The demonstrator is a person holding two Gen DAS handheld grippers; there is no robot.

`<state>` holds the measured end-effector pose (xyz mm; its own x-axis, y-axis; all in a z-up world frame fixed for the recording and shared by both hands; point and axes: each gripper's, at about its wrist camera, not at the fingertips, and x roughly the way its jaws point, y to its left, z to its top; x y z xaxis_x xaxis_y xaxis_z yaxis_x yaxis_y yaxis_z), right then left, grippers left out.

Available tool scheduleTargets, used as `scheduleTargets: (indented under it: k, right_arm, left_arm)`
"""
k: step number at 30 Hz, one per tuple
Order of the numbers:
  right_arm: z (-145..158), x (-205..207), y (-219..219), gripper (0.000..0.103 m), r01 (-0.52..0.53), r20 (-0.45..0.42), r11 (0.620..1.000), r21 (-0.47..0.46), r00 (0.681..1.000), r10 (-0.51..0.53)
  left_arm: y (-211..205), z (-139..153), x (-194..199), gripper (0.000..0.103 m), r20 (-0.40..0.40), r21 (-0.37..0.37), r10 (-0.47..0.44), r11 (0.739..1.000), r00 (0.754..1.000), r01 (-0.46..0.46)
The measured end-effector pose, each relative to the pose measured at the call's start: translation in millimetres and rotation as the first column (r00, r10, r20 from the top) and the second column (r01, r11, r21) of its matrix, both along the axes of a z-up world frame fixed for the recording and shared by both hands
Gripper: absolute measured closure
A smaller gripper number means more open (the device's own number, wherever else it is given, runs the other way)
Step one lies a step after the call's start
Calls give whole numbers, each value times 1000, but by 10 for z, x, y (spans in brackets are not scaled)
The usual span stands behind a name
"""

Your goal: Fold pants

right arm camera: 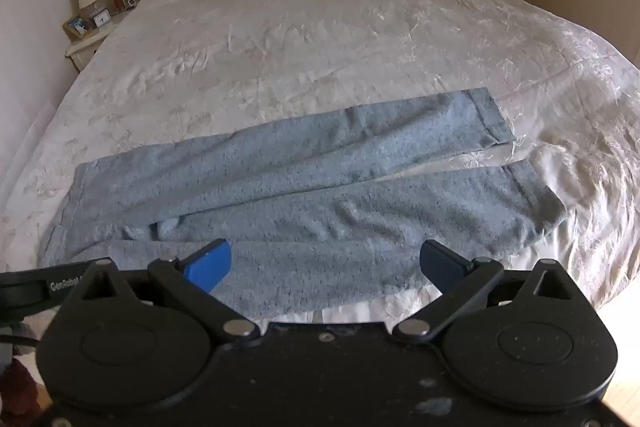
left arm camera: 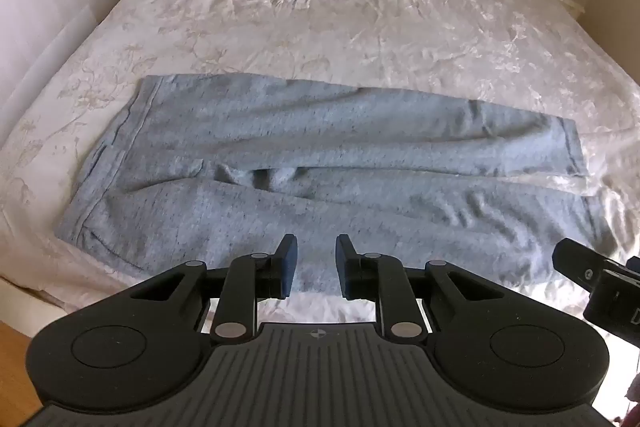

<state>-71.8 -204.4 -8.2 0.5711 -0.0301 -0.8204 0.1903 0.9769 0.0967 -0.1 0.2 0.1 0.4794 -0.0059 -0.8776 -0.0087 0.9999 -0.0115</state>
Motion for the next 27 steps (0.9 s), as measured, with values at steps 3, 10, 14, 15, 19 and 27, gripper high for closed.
scheduleTargets:
  k: [3, 10, 14, 15, 19, 27]
  right_arm:
    - [-7, 7, -5, 0, 2, -10, 1000, -4, 1000, -2]
    - [-90, 30, 20, 0, 4, -49, 1000, -4, 999, -5]
    - [-139, 107, 25, 0, -3, -76, 1000, -12, 997, 2]
    - [-131, 112, 35, 0, -1, -80, 1000, -13, 997, 0]
    - [-149, 128, 41, 0, -1, -93, 1000, -8, 996, 1]
    - [-173, 146, 2, 0, 5, -111, 1000, 4, 994, -4]
  left_arm:
    - [-10, 0, 1, 83, -5, 8, 0, 1000, 1000, 0]
    - [77, -158, -95, 83, -5, 20, -8, 1000, 1000, 9]
    - [66, -128, -21, 83, -28, 23, -19, 1000, 999, 20]
    - [58, -126, -15, 83, -31, 26, -20, 999, 999, 21]
    - [55, -139, -20, 83, -33, 37, -27, 999, 999, 28]
    - [32, -137, -1, 83, -43, 46, -35, 998, 998, 37]
